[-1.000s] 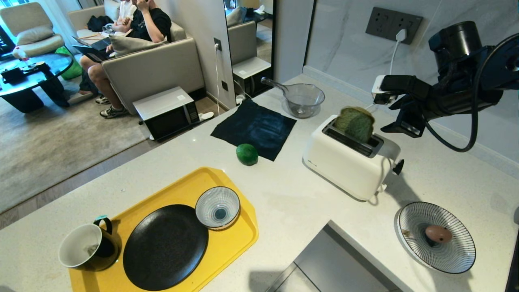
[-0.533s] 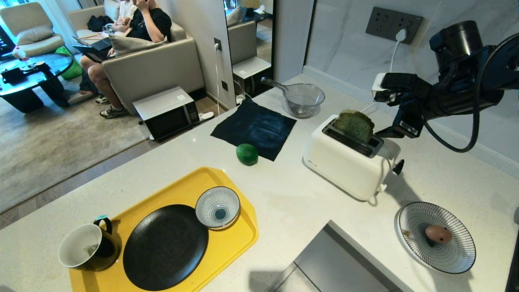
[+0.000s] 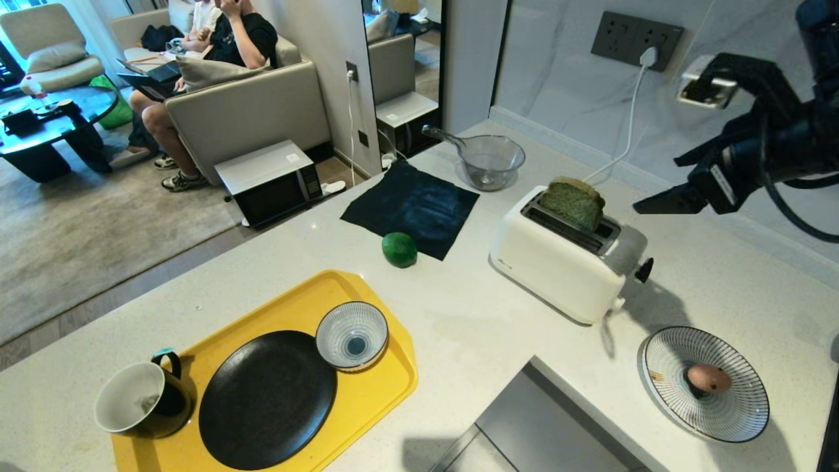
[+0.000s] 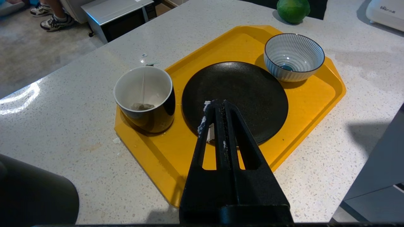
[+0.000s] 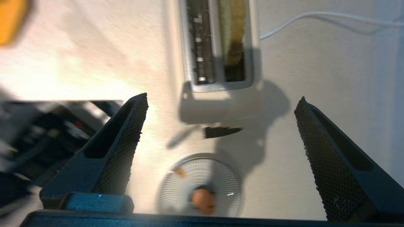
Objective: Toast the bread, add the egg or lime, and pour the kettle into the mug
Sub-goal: Put the bread slices in the toaster, then use a bread toaster
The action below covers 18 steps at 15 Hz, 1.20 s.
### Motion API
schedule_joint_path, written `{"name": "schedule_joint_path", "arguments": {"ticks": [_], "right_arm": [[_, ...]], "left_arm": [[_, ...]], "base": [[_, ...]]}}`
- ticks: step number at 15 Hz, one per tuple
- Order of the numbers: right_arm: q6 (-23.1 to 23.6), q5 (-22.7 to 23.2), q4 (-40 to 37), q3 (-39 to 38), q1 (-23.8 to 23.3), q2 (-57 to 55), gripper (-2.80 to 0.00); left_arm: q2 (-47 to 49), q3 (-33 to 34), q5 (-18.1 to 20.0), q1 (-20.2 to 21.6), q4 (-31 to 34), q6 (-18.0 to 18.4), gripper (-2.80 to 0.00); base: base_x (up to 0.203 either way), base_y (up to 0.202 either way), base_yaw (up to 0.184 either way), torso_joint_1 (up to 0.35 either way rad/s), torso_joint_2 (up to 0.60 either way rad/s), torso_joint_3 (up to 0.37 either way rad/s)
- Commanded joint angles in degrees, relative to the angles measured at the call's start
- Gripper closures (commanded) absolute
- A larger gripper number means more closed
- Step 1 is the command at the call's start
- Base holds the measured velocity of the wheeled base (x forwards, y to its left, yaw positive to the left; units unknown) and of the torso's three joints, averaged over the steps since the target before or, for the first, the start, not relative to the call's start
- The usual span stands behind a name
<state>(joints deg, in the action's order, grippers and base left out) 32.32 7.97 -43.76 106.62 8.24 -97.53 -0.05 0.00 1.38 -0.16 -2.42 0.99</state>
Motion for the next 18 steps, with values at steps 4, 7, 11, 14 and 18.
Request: {"name": "schedule_joint_path", "arguments": {"ticks": [4,7,11,14,18], "right_arm": [[-15.8,4.7,-0.3,-9.5,-4.0,13.8,-2.8],[-18.2,4.8,-0.5,-10.9,-8.9,14.6,-2.8],[-21.5,4.6,3.2,-17.2,-13.4,15.2,-2.8],[-22.1,4.9,14.1,-24.0,-15.0,15.0,-2.8],[-26.7,7.1,14.4,-24.4,-17.6,14.1,-2.8]], "left_arm": [[0.0,1.0,0.0,0.0,0.0,0.0,0.0],[0.0,1.0,0.0,0.0,0.0,0.0,0.0],[0.0,1.0,0.0,0.0,0.0,0.0,0.0],[0.0,1.0,0.0,0.0,0.0,0.0,0.0],[0.0,1.0,0.0,0.0,0.0,0.0,0.0]], "base": [[0.0,0.0,0.0,0.0,0.0,0.0],[0.0,0.0,0.0,0.0,0.0,0.0],[0.0,0.0,0.0,0.0,0.0,0.0],[0.0,0.0,0.0,0.0,0.0,0.0],[0.0,0.0,0.0,0.0,0.0,0.0]]}}
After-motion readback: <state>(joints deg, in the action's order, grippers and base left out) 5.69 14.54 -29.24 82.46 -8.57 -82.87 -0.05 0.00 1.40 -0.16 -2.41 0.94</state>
